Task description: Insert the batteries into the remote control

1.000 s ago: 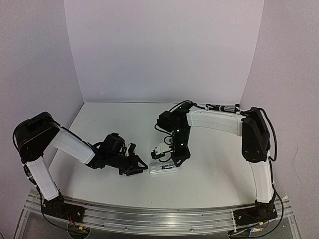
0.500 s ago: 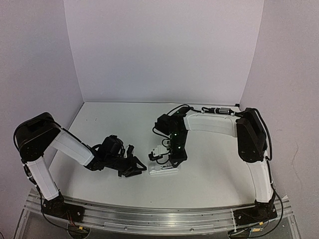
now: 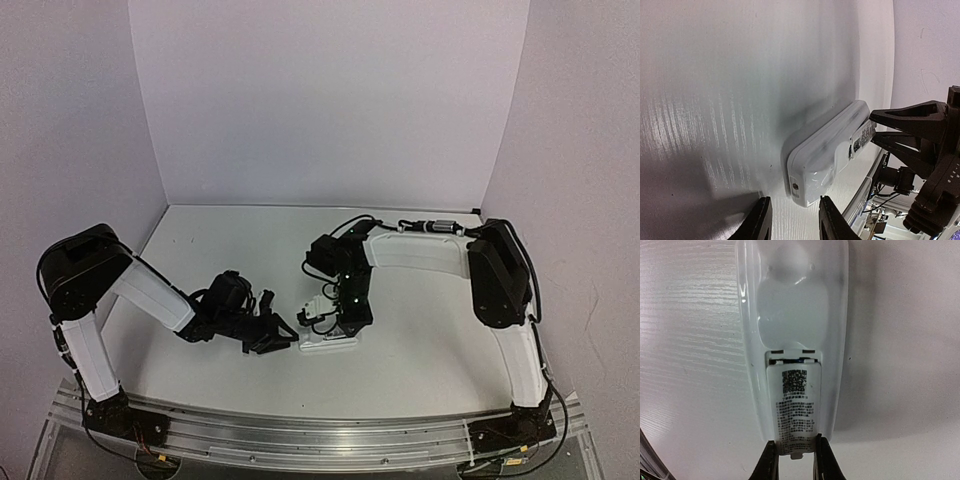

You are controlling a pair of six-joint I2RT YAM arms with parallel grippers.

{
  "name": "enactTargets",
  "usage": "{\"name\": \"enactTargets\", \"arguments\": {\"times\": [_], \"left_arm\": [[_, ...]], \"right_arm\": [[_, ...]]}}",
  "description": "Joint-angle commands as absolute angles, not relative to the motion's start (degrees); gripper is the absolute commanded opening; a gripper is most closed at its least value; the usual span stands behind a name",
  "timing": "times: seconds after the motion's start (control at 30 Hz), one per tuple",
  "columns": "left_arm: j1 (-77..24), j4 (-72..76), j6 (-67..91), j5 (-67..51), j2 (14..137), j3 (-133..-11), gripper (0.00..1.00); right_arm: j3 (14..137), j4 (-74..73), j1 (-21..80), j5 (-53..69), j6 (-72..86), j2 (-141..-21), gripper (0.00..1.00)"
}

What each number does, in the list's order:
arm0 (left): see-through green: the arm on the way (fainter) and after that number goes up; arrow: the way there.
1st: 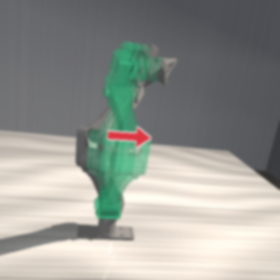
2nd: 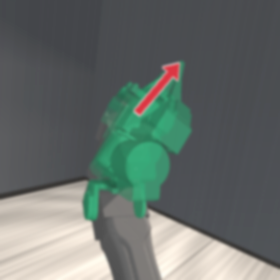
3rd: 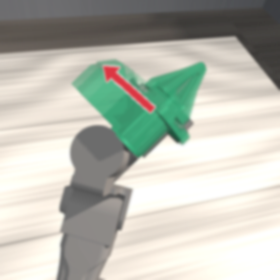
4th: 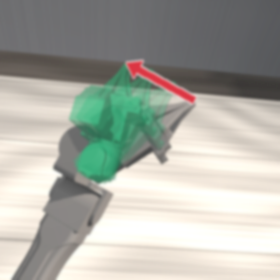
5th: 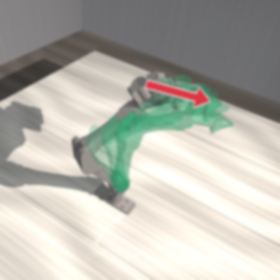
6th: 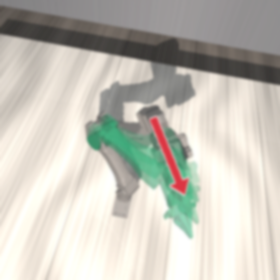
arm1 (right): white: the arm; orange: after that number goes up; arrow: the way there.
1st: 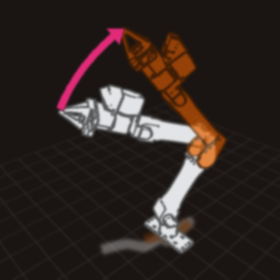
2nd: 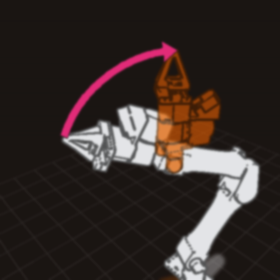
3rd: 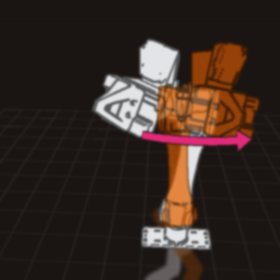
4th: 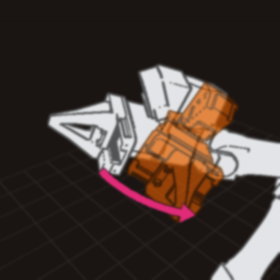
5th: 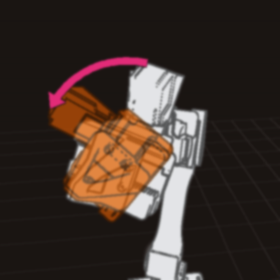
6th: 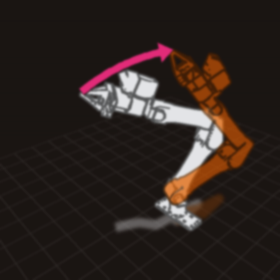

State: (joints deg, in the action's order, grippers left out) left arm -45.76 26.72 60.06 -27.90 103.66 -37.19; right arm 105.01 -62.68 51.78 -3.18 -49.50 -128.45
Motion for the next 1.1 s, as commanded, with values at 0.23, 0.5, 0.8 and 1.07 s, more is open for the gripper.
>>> {"name": "enactTargets", "arguments": {"times": [0.23,0.5,0.8,1.07], "left_arm": [[-45.97,30.53,59.85,-29.62,105.42,-37.97,0.33],[-45.97,32.46,60.14,-31.04,106.74,-37.84,0.33],[-45.97,34.74,60.79,-31.19,107.77,-37.16,0.32],[-45.97,35.65,61.0,-31.65,108.68,-37.21,0.32]], "right_arm": [[106.94,-61.63,53.88,-9.47,-48.78,-129.57,0.01],[106.49,-61.17,55.03,-13.94,-48.06,-129.19,0.01],[106.27,-61.24,56.39,-16.43,-48.82,-127.61,0.0],[106.5,-61.27,56.63,-18.69,-48.85,-127.92,0.0]]}}
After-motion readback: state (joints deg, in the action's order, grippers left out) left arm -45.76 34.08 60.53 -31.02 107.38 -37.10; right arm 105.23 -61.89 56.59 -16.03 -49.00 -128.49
